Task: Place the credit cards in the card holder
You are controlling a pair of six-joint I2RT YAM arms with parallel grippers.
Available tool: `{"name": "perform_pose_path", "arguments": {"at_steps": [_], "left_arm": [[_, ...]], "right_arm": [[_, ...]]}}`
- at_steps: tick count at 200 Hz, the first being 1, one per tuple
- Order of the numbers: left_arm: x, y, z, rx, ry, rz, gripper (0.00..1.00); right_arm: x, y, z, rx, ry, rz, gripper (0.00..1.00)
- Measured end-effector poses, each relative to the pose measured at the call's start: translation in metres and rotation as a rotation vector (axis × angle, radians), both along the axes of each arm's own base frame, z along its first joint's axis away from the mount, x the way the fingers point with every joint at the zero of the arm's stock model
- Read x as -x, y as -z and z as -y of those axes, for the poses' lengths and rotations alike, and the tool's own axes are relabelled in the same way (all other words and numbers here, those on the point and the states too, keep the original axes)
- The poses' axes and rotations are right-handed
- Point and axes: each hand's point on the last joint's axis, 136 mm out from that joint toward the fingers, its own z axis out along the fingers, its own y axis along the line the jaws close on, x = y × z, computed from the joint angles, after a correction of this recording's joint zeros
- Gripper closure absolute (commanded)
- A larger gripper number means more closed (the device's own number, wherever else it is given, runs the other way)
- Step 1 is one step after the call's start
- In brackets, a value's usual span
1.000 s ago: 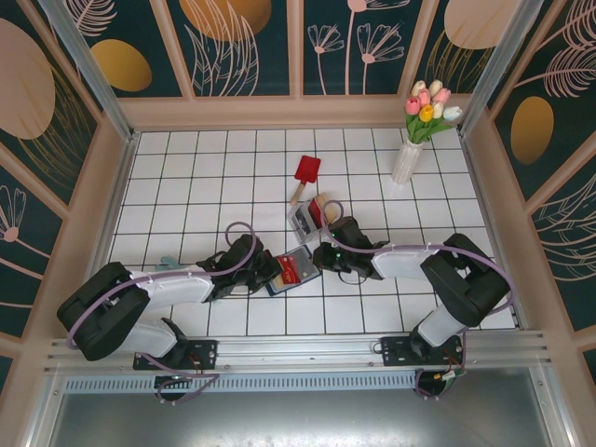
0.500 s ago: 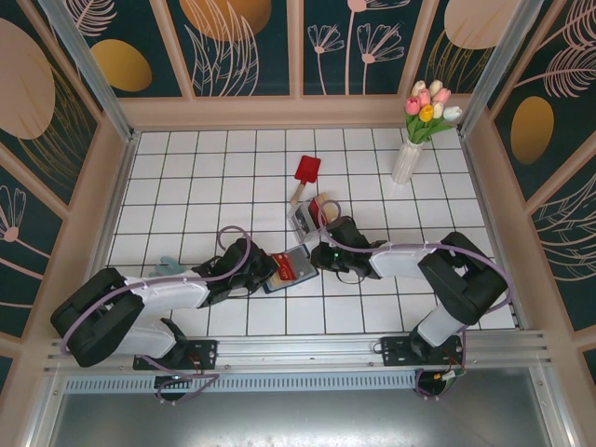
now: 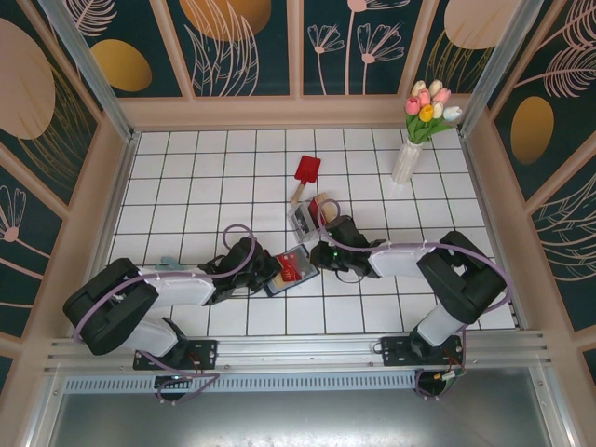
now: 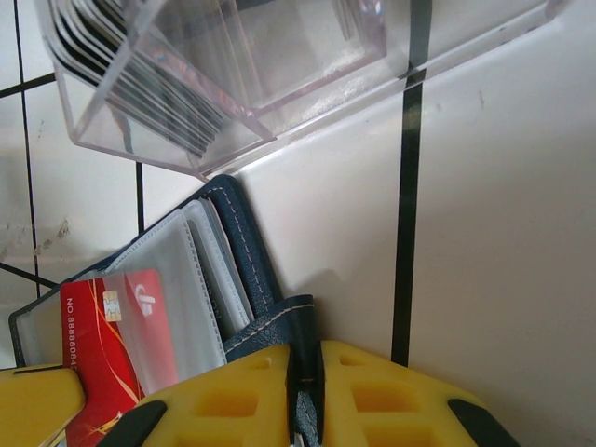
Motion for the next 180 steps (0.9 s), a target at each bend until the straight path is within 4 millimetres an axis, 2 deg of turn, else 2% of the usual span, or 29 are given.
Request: {"name": "perform_pose_path", "arguments": {"at_steps": [55,180], "left_arm": [[-0.005,-0.023,-0.01,0.02,-0.051,0.075,1.0],[-0.005,-0.013,-0.027,-0.057,-0.089,0.077,1.0]], "right_arm": [[0.002,0.0,-0.004,-0.004,-0.012,-0.001,0.85],[0.002,0.0,-0.008,-0.009,-0.02,-0.005,0.85]]}}
